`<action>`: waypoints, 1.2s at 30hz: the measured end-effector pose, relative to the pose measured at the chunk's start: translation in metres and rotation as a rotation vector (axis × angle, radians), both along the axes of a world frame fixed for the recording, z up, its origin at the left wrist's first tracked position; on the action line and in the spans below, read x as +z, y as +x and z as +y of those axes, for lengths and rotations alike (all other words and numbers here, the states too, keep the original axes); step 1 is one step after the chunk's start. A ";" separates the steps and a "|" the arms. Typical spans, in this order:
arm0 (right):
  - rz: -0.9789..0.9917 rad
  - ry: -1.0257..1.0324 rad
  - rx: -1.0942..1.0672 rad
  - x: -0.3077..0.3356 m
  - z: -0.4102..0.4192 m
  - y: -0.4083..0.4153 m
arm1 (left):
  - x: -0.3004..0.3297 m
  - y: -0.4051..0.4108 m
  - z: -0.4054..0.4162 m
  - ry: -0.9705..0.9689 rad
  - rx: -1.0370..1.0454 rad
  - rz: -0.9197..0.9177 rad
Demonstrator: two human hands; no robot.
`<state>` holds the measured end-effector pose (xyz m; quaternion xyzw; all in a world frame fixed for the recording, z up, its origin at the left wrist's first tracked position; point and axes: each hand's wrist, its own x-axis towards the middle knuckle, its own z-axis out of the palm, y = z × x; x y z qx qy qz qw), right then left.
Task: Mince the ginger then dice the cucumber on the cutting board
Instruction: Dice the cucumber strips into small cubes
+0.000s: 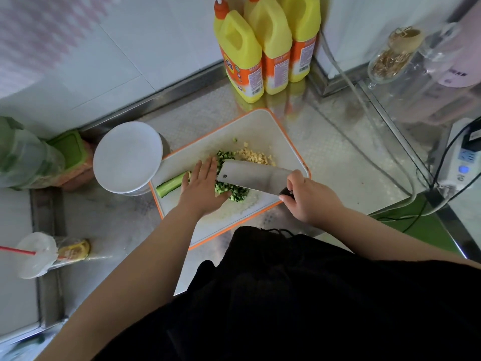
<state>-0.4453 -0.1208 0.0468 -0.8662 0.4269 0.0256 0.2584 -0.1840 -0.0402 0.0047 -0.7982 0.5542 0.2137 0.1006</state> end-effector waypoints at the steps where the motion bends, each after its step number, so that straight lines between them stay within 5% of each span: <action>1: -0.005 -0.005 -0.014 -0.001 -0.001 -0.002 | 0.000 0.001 0.000 -0.010 0.005 0.014; 7: -0.083 -0.015 -0.065 0.000 -0.001 0.000 | 0.007 -0.005 -0.004 -0.328 0.115 0.147; 20: -0.221 0.136 -0.219 0.010 0.003 0.016 | 0.005 0.002 0.004 -0.717 0.272 0.085; 29: -0.268 0.211 -0.217 0.016 0.004 0.029 | -0.005 0.027 0.013 -0.586 0.395 0.123; 36: -0.233 0.236 -0.182 0.012 0.005 0.043 | -0.020 0.078 0.029 -0.150 0.358 -0.078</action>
